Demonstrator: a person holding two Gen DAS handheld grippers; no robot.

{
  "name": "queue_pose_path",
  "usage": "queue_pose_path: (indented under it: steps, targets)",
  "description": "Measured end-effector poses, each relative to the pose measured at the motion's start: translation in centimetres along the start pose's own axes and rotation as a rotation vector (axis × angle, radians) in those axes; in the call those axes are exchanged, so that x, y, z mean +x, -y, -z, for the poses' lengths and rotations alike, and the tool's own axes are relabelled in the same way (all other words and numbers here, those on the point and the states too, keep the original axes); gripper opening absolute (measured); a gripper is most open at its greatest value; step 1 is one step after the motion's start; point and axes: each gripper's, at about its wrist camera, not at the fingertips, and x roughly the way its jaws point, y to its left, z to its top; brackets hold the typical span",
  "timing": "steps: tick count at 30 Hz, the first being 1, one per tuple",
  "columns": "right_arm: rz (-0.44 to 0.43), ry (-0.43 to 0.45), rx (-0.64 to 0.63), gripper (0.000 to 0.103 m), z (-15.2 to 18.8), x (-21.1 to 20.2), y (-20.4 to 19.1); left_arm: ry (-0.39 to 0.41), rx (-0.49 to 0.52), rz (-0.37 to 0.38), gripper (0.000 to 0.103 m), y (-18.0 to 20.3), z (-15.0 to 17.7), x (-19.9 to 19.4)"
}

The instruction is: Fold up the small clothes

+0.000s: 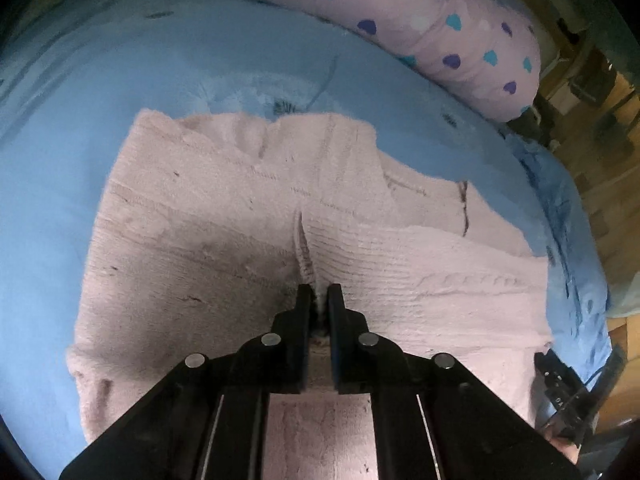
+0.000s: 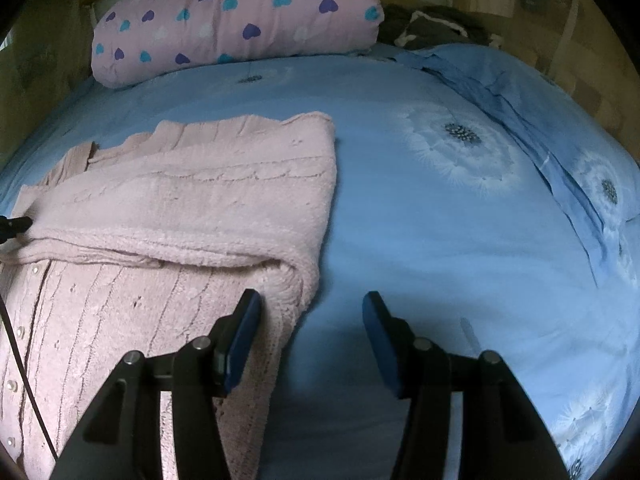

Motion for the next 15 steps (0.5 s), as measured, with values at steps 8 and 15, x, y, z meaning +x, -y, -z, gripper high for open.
queue_pose_path:
  steps: [8, 15]
  targets:
    - [-0.003, -0.002, 0.008, 0.057, 0.01, 0.07, 0.14, 0.038, 0.016, -0.090, 0.001, -0.66, -0.20, -0.28]
    - [-0.003, -0.009, 0.016, 0.062, 0.08, 0.29, 0.48, 0.036, 0.076, -0.097, 0.002, -0.42, 0.19, 0.25]
